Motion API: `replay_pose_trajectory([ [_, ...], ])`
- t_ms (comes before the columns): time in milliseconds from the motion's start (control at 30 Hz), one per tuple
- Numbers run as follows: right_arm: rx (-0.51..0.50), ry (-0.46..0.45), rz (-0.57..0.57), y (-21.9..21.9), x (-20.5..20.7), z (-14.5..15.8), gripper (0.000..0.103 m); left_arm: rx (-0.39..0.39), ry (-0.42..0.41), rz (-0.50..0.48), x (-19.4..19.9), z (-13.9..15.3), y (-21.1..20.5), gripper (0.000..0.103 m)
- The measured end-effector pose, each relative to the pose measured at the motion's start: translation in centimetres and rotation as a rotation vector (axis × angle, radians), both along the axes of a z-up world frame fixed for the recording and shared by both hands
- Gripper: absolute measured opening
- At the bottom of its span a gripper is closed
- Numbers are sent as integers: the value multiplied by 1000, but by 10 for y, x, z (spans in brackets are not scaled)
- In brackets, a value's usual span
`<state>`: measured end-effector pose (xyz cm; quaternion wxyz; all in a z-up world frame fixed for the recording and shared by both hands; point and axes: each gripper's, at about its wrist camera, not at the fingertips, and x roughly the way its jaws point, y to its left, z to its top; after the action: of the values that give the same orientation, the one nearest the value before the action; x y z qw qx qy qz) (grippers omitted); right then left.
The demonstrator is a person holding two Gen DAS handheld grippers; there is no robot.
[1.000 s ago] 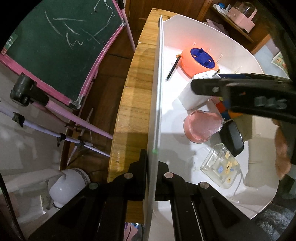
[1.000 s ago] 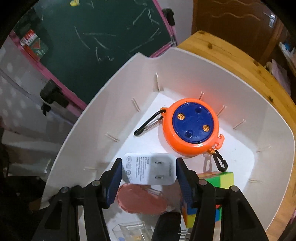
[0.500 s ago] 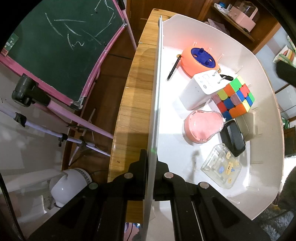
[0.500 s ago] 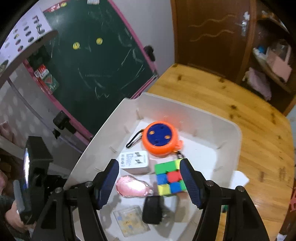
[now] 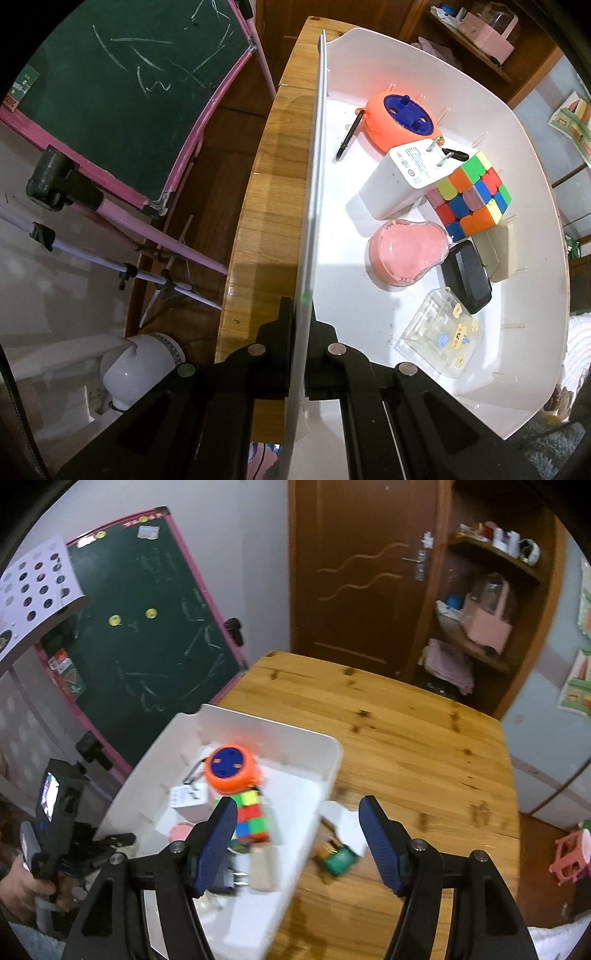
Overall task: Organize rigid objects
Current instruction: 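Move the right gripper back over the table to the green bottle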
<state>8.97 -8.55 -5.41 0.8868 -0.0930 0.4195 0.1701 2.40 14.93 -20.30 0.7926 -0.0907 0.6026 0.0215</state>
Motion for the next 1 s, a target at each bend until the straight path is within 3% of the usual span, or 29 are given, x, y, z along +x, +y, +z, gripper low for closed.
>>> replay_pose_trajectory([
  [300,-144,-71,-36,-26,-5,6,69,4,13,19,1,1,-1,3],
  [500,-160,-78,-4,-37,-8,2,69,20,23,33,1,1,-2,3],
  [1000,-72,135,215,-67,17,-93,69,59,40,96,3,1,-6,7],
])
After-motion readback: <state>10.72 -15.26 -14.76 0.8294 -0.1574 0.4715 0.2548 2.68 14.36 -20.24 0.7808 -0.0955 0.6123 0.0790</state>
